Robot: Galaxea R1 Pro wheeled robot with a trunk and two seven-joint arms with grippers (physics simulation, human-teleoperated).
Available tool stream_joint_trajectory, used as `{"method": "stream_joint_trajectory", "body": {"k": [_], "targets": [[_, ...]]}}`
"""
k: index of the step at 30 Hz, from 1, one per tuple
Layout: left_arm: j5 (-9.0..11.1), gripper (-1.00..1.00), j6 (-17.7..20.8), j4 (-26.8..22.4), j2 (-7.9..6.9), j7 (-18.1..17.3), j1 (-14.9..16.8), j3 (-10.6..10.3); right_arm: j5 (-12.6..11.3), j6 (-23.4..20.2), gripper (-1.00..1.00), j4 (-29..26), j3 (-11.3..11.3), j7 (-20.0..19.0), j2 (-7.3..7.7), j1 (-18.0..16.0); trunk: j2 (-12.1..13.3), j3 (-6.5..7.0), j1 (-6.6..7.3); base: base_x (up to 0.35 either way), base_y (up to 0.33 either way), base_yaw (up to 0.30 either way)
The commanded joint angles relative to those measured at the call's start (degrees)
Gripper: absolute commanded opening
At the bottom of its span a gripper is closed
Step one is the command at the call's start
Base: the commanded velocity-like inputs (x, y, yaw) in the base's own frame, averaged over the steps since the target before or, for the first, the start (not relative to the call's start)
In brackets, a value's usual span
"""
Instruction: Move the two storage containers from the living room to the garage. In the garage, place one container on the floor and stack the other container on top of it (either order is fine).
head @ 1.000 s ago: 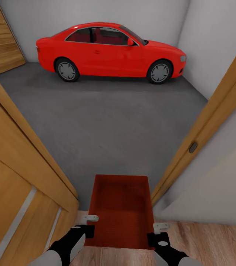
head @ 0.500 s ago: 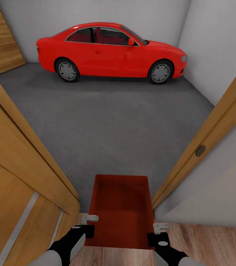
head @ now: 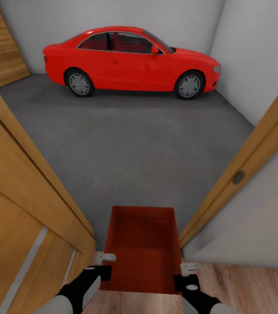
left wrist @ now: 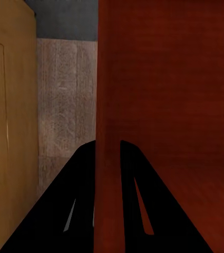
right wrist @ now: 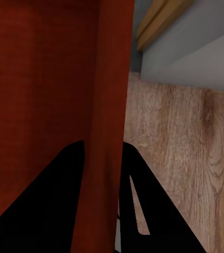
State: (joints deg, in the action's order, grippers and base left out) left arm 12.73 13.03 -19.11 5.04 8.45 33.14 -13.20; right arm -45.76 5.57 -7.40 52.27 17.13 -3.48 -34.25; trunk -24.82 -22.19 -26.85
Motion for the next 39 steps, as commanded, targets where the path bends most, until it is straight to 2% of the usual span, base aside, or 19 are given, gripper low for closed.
{"method": "stream_joint_trajectory", "body": {"k": [1,28,39], "targets": [[0.99,-1.00,0.15,-0.34,-0.12,0.61,0.02,-2.54,-1.74,-1.04,-1.00,-0.07,0.03,0.10,1.02,-0.02,-0.10,-0.09,-0.03,0.000,0.141,0.000],[1.02,-1.00,0.12,-0.37,-0.05,0.61,0.01,-2.53,-1.74,-1.00,-1.00,-0.07,0.03,0.10,1.12,-0.02,-0.10,-0.09,-0.03,0.000,0.013,0.000],[0.98,-1.00,0.41,-0.22,-0.05,0.62,0.00,-2.62,-1.72,-1.00,-1.00,-0.07,0.03,0.10,1.08,-0.02,-0.10,-0.09,-0.03,0.249,0.000,0.000]]}}
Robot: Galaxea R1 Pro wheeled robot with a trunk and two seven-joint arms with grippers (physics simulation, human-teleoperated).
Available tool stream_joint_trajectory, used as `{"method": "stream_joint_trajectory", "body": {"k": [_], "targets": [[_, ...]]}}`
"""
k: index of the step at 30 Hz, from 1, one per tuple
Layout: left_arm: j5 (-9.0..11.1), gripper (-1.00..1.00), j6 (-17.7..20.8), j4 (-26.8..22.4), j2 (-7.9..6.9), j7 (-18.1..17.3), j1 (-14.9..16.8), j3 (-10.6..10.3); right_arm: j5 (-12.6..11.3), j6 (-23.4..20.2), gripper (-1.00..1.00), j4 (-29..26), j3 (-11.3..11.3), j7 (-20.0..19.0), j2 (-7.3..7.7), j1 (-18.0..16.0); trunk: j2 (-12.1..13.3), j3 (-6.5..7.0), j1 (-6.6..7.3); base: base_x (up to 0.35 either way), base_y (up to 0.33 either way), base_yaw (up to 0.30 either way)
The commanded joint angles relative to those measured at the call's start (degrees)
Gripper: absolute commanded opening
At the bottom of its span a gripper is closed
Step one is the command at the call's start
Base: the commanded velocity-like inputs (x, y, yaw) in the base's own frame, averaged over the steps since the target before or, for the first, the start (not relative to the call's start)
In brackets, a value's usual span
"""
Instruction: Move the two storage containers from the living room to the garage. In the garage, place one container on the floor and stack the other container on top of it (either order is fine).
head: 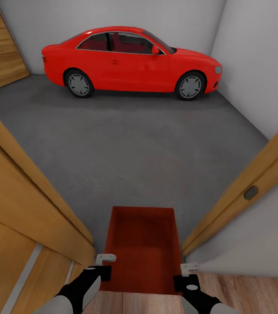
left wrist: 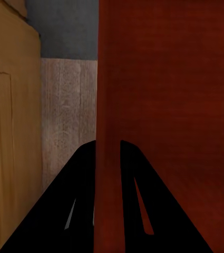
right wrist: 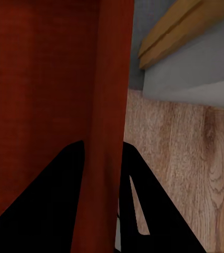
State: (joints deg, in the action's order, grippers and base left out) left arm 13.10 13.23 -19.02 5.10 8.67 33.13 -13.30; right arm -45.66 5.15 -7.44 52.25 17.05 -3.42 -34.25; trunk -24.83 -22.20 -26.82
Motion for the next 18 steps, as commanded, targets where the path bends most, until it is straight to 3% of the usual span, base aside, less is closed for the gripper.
{"method": "stream_joint_trajectory", "body": {"k": [1,18], "targets": [[0.61,-1.00,0.22,-0.32,-0.12,0.39,0.05,-2.52,-1.82,-0.58,-1.00,-0.03,0.05,0.17,1.01,-0.03,-0.09,-0.09,-0.06,0.318,0.000,0.000],[0.62,-1.00,0.03,-0.32,-0.18,0.38,0.03,-2.52,-1.83,-0.58,-1.00,-0.03,0.05,0.17,1.05,-0.03,-0.09,-0.09,-0.06,0.320,0.000,0.000]]}}
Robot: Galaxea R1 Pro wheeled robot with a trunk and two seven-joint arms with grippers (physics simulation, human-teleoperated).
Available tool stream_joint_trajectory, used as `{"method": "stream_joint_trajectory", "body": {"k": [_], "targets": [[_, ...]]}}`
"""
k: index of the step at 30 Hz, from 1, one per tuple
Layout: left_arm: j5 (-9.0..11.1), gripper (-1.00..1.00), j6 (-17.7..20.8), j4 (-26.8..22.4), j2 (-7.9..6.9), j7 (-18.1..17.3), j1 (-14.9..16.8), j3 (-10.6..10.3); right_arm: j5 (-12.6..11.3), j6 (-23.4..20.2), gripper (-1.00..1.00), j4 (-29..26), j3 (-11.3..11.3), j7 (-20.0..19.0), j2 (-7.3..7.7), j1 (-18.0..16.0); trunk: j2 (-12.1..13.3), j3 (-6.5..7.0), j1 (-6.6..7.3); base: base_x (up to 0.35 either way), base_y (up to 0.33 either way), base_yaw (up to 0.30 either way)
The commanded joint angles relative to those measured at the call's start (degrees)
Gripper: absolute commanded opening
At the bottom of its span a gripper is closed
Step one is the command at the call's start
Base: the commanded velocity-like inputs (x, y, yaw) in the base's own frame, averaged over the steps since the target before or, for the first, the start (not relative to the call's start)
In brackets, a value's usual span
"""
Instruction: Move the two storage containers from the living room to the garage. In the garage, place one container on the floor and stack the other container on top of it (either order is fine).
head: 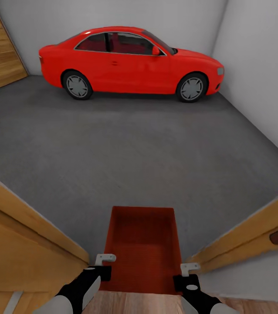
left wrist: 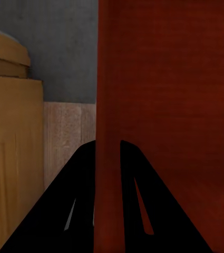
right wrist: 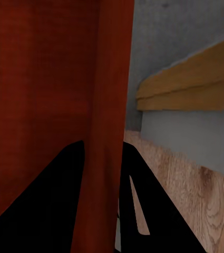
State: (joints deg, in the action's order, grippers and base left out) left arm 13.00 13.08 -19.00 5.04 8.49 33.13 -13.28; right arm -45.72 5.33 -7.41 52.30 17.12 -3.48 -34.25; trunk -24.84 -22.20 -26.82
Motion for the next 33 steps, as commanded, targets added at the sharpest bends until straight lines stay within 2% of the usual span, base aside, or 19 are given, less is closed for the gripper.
{"method": "stream_joint_trajectory", "body": {"k": [1,33], "targets": [[0.72,-1.00,0.15,-0.33,-0.11,0.56,0.02,-2.54,-1.78,-0.76,-1.00,-0.06,0.00,0.10,1.11,-0.02,-0.09,-0.09,-0.06,0.320,0.000,0.000],[0.71,-1.00,0.10,-0.33,-0.12,0.56,0.04,-2.54,-1.79,-0.76,-1.00,-0.06,0.00,0.10,1.11,-0.02,-0.09,-0.09,-0.06,0.320,0.000,0.000]]}}
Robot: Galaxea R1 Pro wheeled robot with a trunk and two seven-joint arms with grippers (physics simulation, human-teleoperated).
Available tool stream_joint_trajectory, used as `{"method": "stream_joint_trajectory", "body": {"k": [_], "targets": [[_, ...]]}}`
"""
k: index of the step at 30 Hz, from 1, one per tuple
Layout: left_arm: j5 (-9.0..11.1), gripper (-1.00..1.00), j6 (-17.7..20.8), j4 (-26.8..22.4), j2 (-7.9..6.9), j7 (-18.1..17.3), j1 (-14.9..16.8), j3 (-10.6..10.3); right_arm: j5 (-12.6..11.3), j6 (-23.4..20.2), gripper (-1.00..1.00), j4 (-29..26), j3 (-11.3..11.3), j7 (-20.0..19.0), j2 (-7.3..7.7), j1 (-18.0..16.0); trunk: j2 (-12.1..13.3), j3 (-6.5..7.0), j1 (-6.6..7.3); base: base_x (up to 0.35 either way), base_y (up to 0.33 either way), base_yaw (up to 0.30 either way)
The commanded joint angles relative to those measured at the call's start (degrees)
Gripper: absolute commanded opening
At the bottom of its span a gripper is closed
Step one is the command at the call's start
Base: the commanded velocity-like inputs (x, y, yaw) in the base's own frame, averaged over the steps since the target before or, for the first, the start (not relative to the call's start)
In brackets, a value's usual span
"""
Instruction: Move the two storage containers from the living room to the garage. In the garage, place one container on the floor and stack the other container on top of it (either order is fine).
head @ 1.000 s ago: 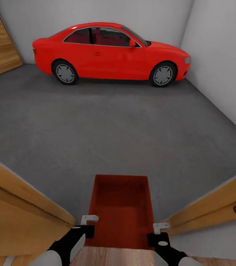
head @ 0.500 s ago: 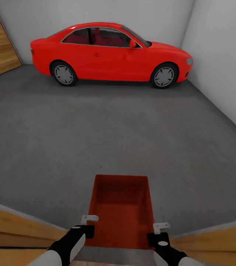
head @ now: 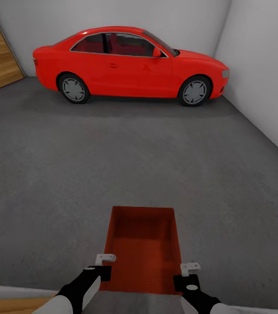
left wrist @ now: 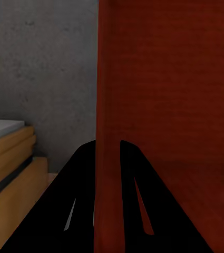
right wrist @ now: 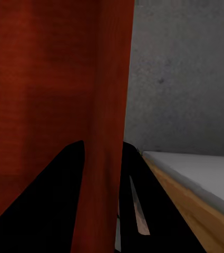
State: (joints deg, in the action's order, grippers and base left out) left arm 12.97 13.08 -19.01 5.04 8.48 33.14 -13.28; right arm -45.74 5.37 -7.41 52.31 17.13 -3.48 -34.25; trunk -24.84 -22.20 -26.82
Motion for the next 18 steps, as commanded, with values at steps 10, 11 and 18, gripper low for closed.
{"method": "stream_joint_trajectory", "body": {"k": [10,11,18], "targets": [[0.74,-1.00,0.10,-0.33,-0.12,0.58,0.02,-2.54,-1.78,-0.80,-1.00,-0.06,-0.01,0.10,1.11,-0.02,-0.09,-0.09,-0.06,0.320,0.000,0.000],[0.74,-1.00,0.10,-0.33,-0.12,0.58,0.01,-2.54,-1.77,-0.80,-1.00,-0.06,-0.01,0.10,1.11,-0.02,-0.09,-0.09,-0.06,0.320,0.000,0.000],[0.75,-1.00,0.10,-0.33,-0.12,0.58,0.05,-2.54,-1.77,-0.80,-1.00,-0.06,-0.01,0.10,1.11,-0.02,-0.09,-0.09,-0.06,0.320,0.000,0.000]]}}
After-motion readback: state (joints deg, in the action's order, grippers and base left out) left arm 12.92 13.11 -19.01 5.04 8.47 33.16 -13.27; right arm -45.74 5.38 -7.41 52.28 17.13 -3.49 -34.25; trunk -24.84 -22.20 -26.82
